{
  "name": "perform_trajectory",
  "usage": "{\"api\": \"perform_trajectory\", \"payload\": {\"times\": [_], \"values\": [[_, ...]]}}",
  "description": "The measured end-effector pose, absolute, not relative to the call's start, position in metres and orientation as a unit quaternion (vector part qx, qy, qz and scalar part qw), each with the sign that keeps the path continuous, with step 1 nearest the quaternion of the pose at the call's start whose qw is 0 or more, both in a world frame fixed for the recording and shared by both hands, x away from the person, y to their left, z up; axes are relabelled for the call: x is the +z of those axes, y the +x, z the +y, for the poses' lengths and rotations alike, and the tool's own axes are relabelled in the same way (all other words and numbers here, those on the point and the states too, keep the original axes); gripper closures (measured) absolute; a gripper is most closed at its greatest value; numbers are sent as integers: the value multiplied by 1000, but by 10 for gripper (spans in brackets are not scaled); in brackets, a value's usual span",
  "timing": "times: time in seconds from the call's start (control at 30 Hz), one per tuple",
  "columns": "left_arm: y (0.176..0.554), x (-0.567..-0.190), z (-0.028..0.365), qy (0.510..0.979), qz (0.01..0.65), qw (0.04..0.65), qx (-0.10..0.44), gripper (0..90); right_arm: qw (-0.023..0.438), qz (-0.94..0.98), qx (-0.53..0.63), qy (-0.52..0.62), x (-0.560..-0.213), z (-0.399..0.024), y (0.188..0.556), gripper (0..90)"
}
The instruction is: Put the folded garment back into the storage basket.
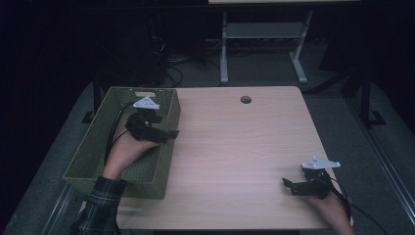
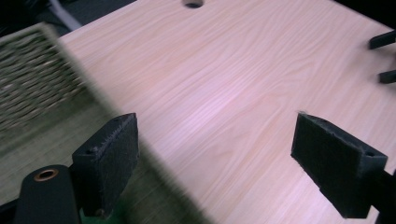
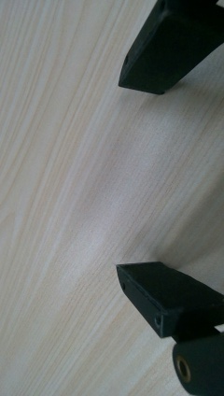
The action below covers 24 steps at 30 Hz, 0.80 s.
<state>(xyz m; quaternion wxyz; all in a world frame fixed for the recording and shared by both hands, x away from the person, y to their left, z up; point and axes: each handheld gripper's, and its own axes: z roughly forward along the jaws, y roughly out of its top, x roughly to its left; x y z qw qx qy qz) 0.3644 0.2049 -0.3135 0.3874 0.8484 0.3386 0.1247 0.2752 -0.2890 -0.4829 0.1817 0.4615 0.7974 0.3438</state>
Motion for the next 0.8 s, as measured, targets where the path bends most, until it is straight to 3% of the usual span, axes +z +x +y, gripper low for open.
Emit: {"api": "perform_trajectory", "payload": {"times": [0.8], "values": [[345, -363, 107, 856, 296, 409, 114, 148, 182, 797, 344, 462, -483, -289, 275, 90]]}}
